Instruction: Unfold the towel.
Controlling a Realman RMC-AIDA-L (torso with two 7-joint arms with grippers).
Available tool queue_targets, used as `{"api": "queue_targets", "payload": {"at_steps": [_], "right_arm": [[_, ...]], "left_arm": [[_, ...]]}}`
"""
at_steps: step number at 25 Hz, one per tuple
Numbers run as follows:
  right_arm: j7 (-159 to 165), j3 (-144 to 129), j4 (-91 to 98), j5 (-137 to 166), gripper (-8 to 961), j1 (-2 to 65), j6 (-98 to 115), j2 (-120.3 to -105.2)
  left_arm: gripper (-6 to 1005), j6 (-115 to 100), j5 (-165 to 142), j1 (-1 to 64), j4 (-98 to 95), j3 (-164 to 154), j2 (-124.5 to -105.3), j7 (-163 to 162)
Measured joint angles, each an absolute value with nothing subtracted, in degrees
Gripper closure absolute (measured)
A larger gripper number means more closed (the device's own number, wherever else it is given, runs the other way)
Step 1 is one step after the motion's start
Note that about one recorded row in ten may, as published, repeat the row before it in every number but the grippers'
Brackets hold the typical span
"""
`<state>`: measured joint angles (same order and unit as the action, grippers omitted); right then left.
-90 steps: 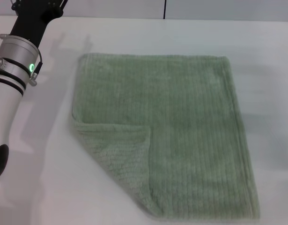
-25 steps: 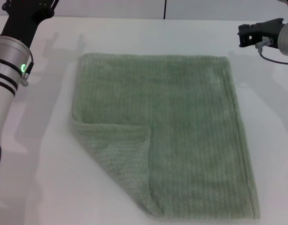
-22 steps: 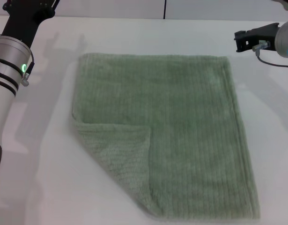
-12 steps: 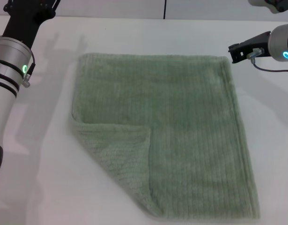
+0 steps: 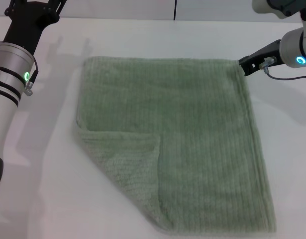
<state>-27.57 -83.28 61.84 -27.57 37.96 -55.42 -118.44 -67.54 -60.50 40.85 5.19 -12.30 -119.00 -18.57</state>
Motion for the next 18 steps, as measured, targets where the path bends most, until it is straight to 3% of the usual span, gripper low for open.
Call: {"api": "queue_targets", "payload": {"at_steps": [18], "right_arm": [[-40.8, -72.6, 45.3, -30.7, 954, 47.7, -59.5, -117.9]], "left_arm": [[207, -67.2, -60.5, 41.3, 5.3, -12.3, -119.09, -18.7]]}}
